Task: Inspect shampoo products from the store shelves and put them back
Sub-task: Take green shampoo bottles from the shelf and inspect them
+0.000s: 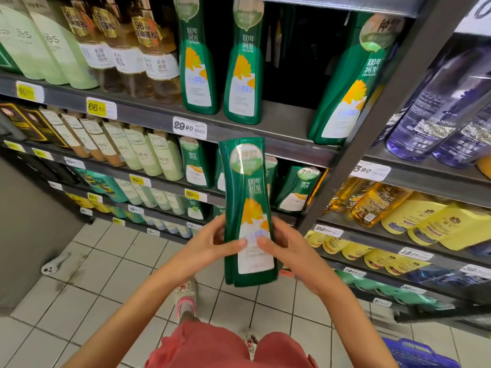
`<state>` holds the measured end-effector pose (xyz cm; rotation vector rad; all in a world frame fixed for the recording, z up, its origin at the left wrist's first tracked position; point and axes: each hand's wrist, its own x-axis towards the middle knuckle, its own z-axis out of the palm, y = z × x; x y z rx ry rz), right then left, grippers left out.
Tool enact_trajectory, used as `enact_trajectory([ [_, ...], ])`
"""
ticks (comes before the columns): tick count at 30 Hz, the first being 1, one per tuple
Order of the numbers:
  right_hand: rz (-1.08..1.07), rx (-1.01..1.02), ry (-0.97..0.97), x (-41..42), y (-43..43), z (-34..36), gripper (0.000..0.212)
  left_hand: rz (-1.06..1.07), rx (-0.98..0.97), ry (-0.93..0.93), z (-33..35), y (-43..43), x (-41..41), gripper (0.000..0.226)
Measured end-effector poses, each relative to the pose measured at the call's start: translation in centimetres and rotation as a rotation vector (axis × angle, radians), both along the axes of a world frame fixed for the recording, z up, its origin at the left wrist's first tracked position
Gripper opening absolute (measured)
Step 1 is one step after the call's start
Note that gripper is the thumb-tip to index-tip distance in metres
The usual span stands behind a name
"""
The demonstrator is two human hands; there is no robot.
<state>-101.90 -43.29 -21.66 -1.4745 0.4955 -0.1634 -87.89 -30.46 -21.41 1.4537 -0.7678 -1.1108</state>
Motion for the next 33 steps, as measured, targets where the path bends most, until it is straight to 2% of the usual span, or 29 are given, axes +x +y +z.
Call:
enact_trajectory([
  [2, -0.016, 0.144, 0.075, 0.6, 0.1, 1.1, 0.03, -0.029, 0.036, 0.289, 0.9, 0.4, 0.1, 0.035],
  [4, -0.037, 0.275, 0.177, 1.5, 0.0, 1.9, 0.033, -0.011, 0.087, 0.464, 1.5, 0.3, -0.1, 0.027],
  [6, -0.067, 0.331, 0.242, 2.1, 0.2, 2.1, 0.035, 0.062, 0.159, 0.506, 1.7, 0.2, -0.4, 0.029],
  [10, -0.077, 0.257, 0.288, 2.5, 0.7, 1.7, 0.045, 0.134, 0.191, 0.481, 1.7, 0.2, -0.5, 0.03],
  [14, -0.029, 0.194, 0.19, 1.6, 1.5, 0.8, 0.044, 0.141, 0.139, 0.207, 1.2, 1.4, -1.2, 0.042],
  [17, -0.088, 0.215, 0.021, 1.1, 1.9, 0.3, 0.049, 0.124, 0.039, -0.072, 1.7, 1.6, -1.2, 0.041],
  [19, -0.147, 0.149, -0.077, 1.5, 1.5, 0.9, 0.047, 0.156, -0.008, -0.208, 2.3, 0.4, -0.7, 0.037],
  [22, -0.272, 0.011, -0.141, 2.8, 0.1, 2.1, 0.041, 0.171, -0.08, -0.337, 2.8, -2.4, 0.5, 0.047],
  [27, -0.491, -0.118, -0.162, 6.1, -3.4, 4.2, 0.011, 0.145, -0.139, -0.551, 4.8, -8.0, 3.1, 0.046],
  [30, -0.572, -0.171, -0.156, 7.7, -5.3, 5.4, 0.011, 0.181, -0.186, -0.665, 6.2, -10.5, 4.4, 0.042],
  [33, -0.621, -0.218, -0.178, 8.8, -6.8, 6.3, 0.017, 0.195, -0.176, -0.604, 6.7, -12.3, 5.5, 0.047],
])
